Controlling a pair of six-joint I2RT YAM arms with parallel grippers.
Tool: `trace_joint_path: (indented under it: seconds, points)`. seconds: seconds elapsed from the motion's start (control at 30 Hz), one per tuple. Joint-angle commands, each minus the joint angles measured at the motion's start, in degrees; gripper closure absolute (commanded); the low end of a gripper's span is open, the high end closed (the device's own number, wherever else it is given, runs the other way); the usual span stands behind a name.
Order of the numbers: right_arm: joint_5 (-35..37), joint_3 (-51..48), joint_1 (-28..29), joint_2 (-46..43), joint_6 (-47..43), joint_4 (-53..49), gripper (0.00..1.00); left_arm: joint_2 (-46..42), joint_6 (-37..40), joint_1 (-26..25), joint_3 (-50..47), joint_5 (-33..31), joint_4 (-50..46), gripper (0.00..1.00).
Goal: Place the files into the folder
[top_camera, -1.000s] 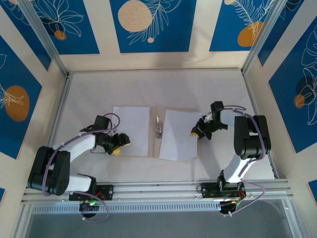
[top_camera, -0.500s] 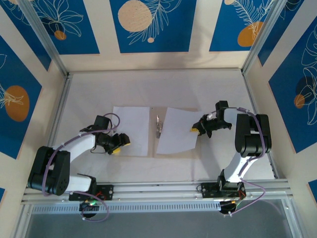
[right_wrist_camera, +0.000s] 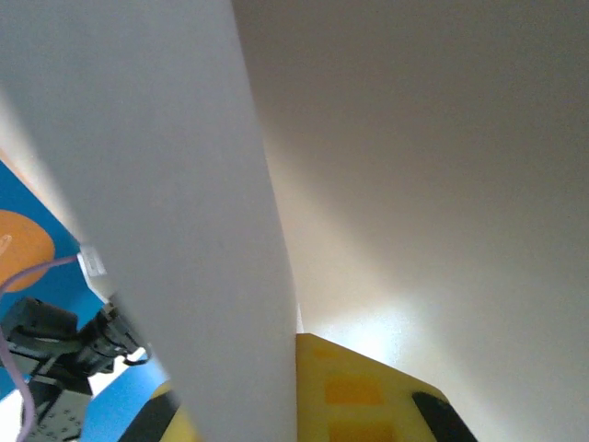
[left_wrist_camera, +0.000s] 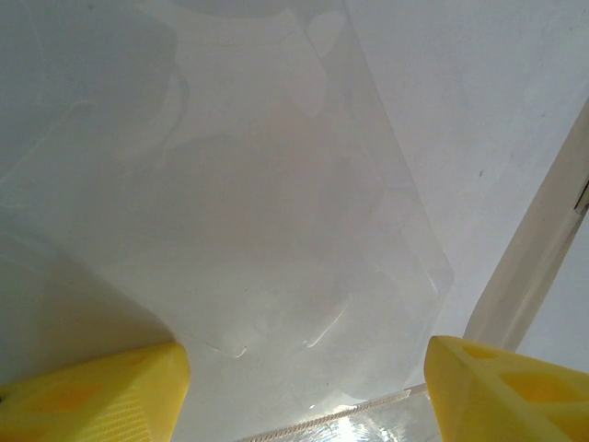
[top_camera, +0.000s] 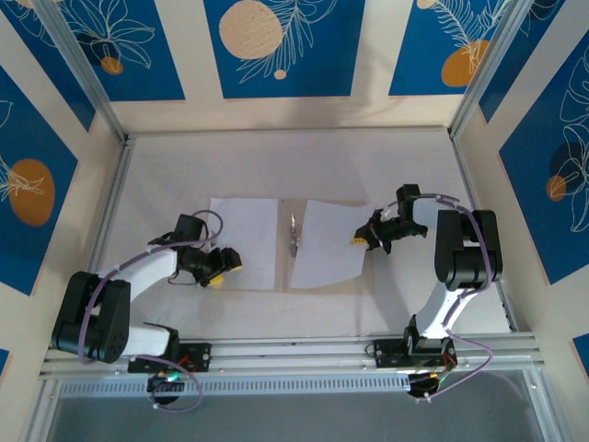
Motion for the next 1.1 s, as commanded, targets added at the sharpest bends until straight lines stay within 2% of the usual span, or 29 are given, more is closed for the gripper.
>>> trace_joint_path:
  seconds: [0.0,0.37,0.73,1.07]
  points:
    - [2.58,2.1,1.17,-0.21,-5.12,-2.78,1.0,1.73,1.24,0.84,-1.67,-1.64,-1.78,0.29]
    - [6.42,5.54,4.73,0.07,-11.71,-3.83,1.0,2.05,1.4,0.84,-1.52,-1.43,-2.05,0.29]
    - [11.61,7.05,5.54,-0.54,-16.78,-5.13,1.0,2.5,1.68,0.8,-1.31,-1.21,-2.21,0.29]
    - [9.63,7.29,6.4,0.47,-15.3,-3.9,1.0,2.95,1.9,0.83,-0.95,-1.0,-2.39,0.28]
